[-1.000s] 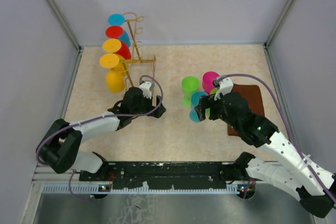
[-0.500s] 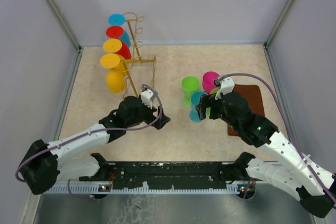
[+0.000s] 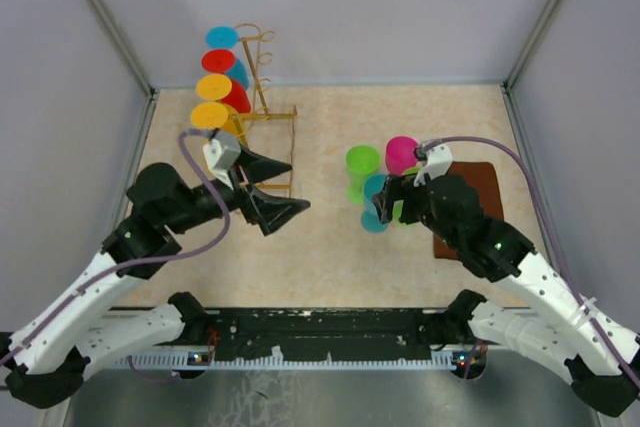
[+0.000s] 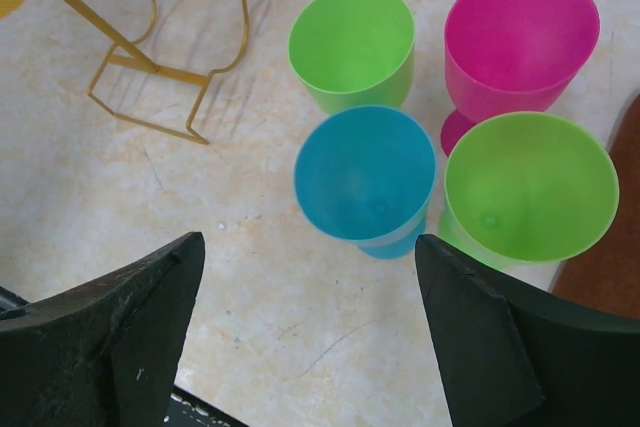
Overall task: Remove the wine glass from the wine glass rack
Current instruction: Move the wine rack to the center of the board, then pick up the wine glass from the wine rack.
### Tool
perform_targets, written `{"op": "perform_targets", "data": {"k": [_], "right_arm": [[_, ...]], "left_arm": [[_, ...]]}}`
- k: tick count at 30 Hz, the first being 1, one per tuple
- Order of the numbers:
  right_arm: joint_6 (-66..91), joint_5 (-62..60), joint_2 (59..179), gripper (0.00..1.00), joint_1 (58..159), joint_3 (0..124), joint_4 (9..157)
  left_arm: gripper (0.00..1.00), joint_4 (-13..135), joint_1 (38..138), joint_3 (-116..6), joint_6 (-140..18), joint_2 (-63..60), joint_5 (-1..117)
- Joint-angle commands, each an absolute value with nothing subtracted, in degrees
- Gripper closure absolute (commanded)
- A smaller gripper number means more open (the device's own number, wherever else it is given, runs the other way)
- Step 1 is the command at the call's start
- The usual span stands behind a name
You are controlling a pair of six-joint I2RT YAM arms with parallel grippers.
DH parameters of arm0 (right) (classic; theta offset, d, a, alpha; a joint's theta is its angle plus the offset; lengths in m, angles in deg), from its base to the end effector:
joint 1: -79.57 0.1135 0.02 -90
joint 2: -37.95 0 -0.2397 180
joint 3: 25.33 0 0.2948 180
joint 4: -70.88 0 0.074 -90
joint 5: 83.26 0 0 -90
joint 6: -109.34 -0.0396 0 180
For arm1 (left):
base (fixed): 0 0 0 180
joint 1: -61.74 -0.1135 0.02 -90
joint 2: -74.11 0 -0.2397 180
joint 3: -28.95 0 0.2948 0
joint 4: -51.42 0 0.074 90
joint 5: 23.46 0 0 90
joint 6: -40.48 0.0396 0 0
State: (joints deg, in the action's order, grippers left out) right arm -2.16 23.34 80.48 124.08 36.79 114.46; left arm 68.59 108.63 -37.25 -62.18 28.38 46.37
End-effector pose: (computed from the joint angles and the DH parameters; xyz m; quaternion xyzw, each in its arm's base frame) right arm 0.1672 0.1485 0.3289 -0.0885 0.8288 0.1921 0.5180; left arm 0.1539 -0.1844 0.3946 0.3206 0.6084 -0.4599 0.5617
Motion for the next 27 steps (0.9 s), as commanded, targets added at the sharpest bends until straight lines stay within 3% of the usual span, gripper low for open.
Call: {"op": "perform_targets", "data": {"k": [1,6,12,22,27], "right_arm": [[-3.4,21.6,77.1,0.13,124.3,37.7,106.8],[-4.4,20.7,74.3,0.10,124.3,36.1,103.2],[-4.7,20.3,74.3,0.09,124.3,37.1,104.3],[-4.7,19.7,74.7,0.09,124.3,37.8,105.0],[-4.5,19.0,75.2,0.09,124.3,37.6,105.1]], "left_arm": [[0.00,84.4,108.5,-50.4,-58.9,23.9,54.5],[0.00,92.2,103.5,-63.4,-60.2,18.2,60.2],[0.00,96.4,82.0,-69.5,-65.9,12.8,46.5],[0.01,94.5,56.8,-64.1,-77.5,14.1,40.0],[0.03,93.4,54.2,-60.4,-79.0,16.7,42.6]]}}
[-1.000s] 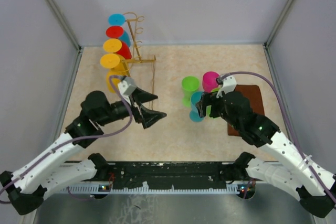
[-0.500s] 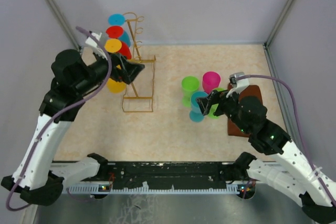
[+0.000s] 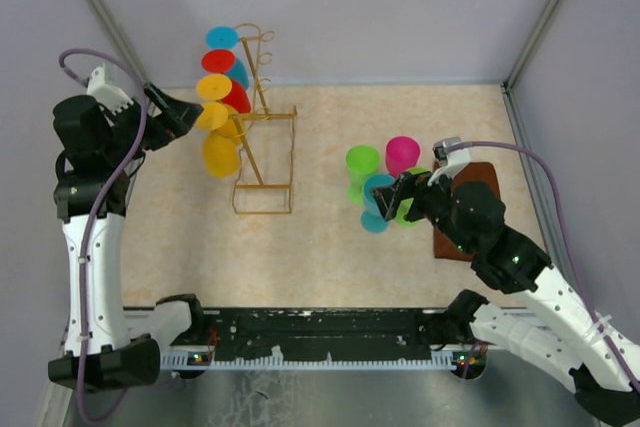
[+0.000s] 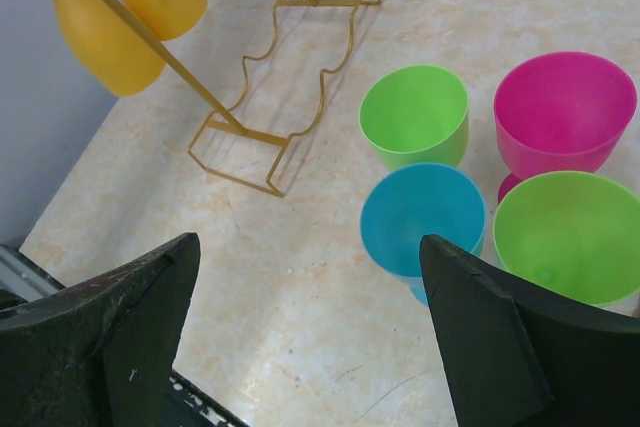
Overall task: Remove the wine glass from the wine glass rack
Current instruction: Pick up the wine glass from the wine rack.
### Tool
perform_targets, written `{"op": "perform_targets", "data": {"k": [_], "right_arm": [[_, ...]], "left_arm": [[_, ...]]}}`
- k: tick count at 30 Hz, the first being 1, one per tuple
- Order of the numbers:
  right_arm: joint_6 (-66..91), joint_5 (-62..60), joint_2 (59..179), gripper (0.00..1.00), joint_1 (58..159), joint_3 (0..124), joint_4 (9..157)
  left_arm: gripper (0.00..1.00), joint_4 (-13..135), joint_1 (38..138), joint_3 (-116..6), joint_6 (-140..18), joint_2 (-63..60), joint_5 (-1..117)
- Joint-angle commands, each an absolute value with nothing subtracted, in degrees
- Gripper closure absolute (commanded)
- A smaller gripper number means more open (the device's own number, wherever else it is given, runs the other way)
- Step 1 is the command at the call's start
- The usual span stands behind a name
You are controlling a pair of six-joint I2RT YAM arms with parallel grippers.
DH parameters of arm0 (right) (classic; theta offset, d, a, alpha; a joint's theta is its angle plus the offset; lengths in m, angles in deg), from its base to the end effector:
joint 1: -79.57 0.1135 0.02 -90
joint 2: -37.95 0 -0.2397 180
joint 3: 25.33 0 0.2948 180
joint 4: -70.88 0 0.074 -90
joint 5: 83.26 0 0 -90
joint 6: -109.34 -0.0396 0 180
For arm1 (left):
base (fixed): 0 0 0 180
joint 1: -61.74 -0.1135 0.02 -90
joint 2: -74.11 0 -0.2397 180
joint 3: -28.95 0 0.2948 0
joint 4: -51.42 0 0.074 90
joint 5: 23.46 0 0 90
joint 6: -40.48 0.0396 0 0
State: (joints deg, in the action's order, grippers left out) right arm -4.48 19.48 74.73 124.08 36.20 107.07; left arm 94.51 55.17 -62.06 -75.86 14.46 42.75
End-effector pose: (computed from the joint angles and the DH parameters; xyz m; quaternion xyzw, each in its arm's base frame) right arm 0.1531 0.1383 0.3581 -0.0690 0.7694 0.2823 0.5688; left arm 0.2587 0.0137 0.4514 -0.0902 0.7648 -0.2635 0.5810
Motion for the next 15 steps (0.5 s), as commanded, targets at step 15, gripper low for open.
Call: {"op": "perform_targets", "data": {"k": [15], "right_arm": [[-4.3,16.0,77.3,0.04,124.3,39.3,107.3]], "left_arm": [[0.33,87.4,52.6,-54.8,-84.1,14.3,38.9]]}}
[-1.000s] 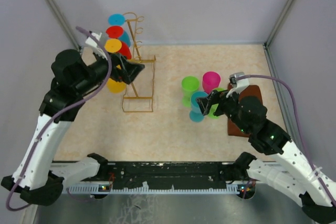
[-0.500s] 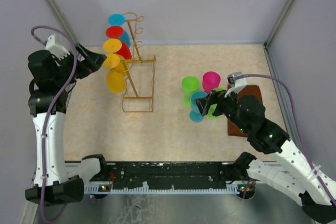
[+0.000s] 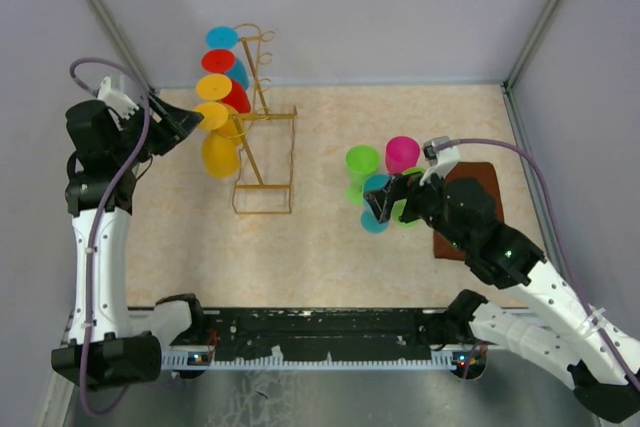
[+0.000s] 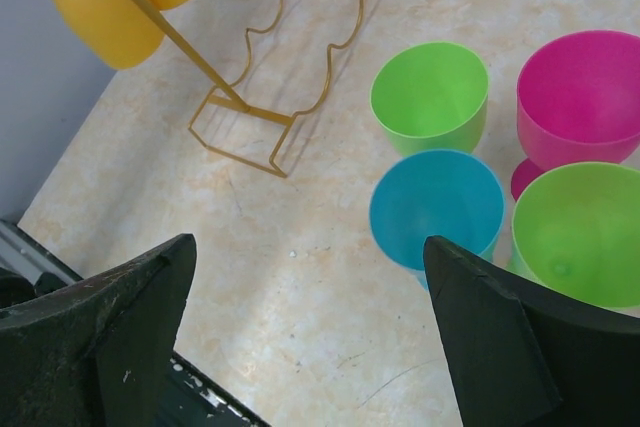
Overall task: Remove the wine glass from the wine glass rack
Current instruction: Pick up the wine glass from the wine rack.
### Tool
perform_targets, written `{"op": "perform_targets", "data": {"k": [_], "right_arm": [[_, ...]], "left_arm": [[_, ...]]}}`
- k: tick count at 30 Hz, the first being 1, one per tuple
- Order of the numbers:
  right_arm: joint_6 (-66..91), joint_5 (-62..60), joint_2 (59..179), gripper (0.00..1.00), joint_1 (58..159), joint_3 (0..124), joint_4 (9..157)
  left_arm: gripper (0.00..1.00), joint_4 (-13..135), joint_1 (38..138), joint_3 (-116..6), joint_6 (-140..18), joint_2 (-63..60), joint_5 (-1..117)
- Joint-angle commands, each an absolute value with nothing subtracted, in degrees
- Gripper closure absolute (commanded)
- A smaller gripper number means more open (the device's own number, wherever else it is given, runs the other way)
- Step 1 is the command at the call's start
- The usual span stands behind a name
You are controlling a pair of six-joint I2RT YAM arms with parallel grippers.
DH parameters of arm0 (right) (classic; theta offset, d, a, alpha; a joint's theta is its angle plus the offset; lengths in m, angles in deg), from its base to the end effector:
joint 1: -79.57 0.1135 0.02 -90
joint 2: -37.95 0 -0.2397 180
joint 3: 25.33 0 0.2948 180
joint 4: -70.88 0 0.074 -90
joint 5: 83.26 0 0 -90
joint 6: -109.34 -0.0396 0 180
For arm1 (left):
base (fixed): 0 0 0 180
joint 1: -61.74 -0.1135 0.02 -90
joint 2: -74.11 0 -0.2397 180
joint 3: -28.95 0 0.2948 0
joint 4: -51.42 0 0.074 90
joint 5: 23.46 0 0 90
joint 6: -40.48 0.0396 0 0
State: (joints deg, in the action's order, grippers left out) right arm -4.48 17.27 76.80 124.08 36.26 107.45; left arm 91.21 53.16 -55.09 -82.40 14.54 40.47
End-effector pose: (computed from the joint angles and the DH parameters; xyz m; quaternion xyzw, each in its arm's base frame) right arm 0.1583 0.1455 0.3508 -0.0851 0.7812 0.2852 0.5488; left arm 0.2721 0.0235 0.4133 -0.1462 0.7728 -0.2997 0.5399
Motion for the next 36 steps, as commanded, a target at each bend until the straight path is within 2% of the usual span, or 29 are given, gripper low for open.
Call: {"op": "perform_targets", "data": {"k": [1,6,9,26,36], "right_arm": [[-4.3,15.6,77.3,0.04,124.3,39.3,107.4],[-4.7,14.4,76.8,0.04,124.3,39.3,107.6],[-5.0,14.1,76.3,0.03,124.3,39.3,107.5],[-5.9,13.5,72.4,0.01,124.3,38.1,104.7],[-7.0,15.7,72.3,0.01,124.3,38.0,105.6]], "left_arm": [[0.36,87.0,52.5,-54.5,-84.3,14.3,38.9],[0.43,85.5,52.3,-53.4,-85.1,14.2,39.3],[0.51,85.0,52.2,-53.1,-85.6,13.8,39.2],[0.66,84.3,52.1,-52.5,-85.9,13.0,39.0],[0.78,84.5,52.1,-52.4,-86.4,12.8,39.1]]}}
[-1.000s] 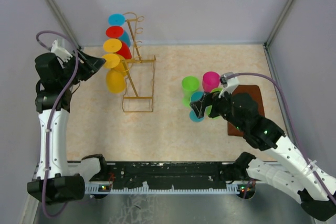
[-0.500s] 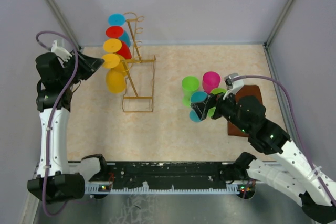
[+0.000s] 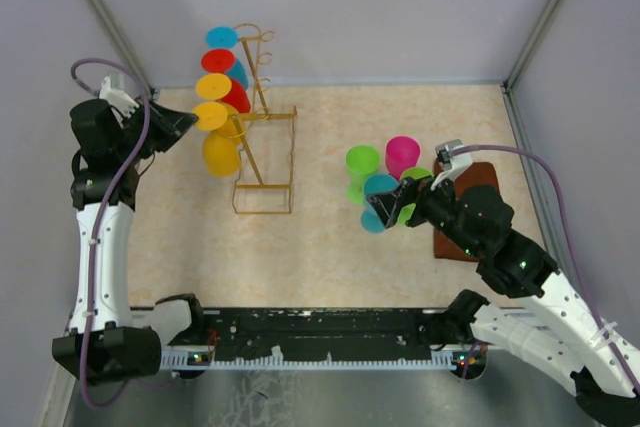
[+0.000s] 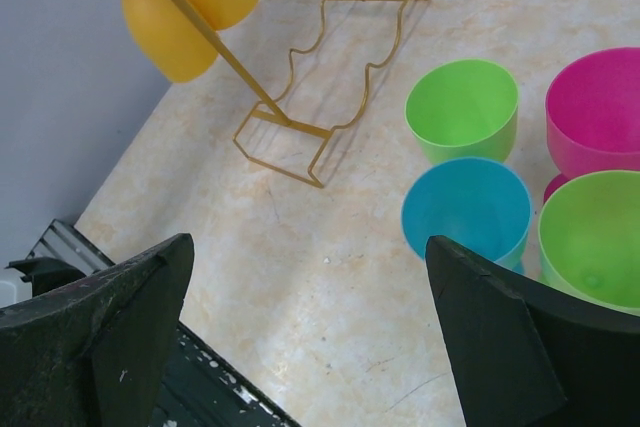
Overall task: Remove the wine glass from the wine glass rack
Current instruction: Pick up the wine glass from the wine rack.
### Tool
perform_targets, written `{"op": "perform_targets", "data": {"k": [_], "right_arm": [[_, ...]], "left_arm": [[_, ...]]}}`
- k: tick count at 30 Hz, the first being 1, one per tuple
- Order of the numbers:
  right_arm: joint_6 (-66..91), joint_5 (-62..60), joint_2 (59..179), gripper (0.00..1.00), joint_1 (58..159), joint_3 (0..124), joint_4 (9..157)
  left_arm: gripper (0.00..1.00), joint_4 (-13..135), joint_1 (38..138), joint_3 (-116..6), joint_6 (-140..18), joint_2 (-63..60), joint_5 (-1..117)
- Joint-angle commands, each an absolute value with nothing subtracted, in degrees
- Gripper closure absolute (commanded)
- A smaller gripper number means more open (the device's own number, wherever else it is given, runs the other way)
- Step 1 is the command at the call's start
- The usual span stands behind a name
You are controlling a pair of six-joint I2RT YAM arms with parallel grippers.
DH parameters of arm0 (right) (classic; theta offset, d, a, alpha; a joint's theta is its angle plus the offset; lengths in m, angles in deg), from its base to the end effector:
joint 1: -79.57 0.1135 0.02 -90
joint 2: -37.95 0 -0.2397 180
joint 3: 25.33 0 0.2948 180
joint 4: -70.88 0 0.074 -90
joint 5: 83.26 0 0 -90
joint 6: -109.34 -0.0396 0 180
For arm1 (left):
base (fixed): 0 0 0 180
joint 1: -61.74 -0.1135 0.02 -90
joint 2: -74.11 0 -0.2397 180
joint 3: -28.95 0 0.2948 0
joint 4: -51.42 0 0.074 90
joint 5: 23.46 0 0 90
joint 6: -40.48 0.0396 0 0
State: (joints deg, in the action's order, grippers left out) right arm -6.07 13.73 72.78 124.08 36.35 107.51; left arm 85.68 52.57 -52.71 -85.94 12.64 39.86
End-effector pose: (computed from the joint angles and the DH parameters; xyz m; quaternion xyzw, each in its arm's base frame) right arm 0.1445 0.1353 0.3643 -0.0879 0.7593 0.3303 0.5537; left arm 0.2875 0.0284 0.3992 -0.1664 0.7622 -0.3178 0.5389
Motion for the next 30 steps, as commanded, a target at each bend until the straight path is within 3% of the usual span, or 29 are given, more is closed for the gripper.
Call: {"op": "perform_targets", "data": {"k": [1,14,30], "right_arm": [[-7.1,15.9,72.3,0.01,124.3,38.1,105.8],[-7.2,16.7,72.3,0.01,124.3,38.2,106.2],[-7.3,17.5,72.4,0.01,124.3,38.0,106.8]], "left_arm": [[0.79,84.5,52.1,-52.6,-86.5,12.8,39.1],[0.97,84.2,52.1,-52.9,-90.0,13.1,37.1],[1.00,82.6,51.9,-53.3,-95.7,12.6,38.9]]}}
